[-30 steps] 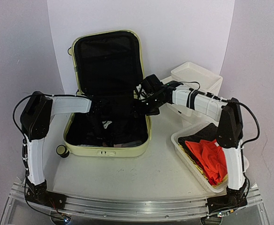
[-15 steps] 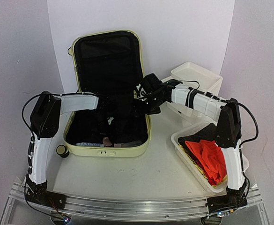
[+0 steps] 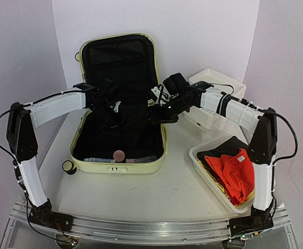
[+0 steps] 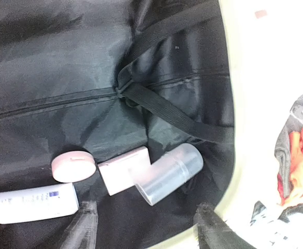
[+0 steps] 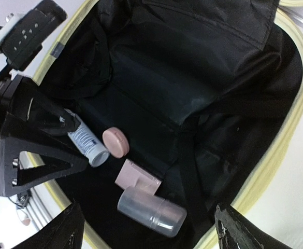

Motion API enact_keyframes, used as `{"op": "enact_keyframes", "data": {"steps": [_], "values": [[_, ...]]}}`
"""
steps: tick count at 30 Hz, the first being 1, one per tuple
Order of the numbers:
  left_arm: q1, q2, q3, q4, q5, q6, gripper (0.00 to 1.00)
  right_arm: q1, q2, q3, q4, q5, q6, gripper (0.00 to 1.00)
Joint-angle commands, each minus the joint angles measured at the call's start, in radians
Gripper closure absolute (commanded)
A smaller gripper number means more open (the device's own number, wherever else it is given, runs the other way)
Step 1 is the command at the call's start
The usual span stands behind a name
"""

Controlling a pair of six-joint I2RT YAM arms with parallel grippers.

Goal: Open, take out, and arrange the luggage

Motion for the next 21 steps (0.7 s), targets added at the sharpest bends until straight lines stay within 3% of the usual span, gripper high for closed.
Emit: {"op": "enact_keyframes", "data": {"steps": [1, 5, 8, 15, 21], "values": [[0.008, -0.019, -0.025, 0.002, 0.034, -0.028, 0.23, -0.005, -0.14, -0.103, 0.04, -0.041, 0.063, 0.13], [0.022, -0.007, -0.127, -0.02, -0.014, -0.127, 0.18, -0.005, -0.184, -0.205, 0.119, 0.015, 0.149, 0.13], [0.06, 0.072, -0.039, -0.105, -0.07, -0.102, 0.15, -0.004, -0.17, -0.195, 0.141, 0.027, 0.182, 0.12], [0.082, 0.232, 0.03, -0.095, 0.051, -0.175, 0.16, -0.007, -0.04, -0.025, 0.093, -0.065, 0.149, 0.11], [0.075, 0.258, 0.015, -0.085, 0.073, -0.224, 0.16, -0.014, -0.049, -0.033, 0.067, -0.055, 0.087, 0.11]]}}
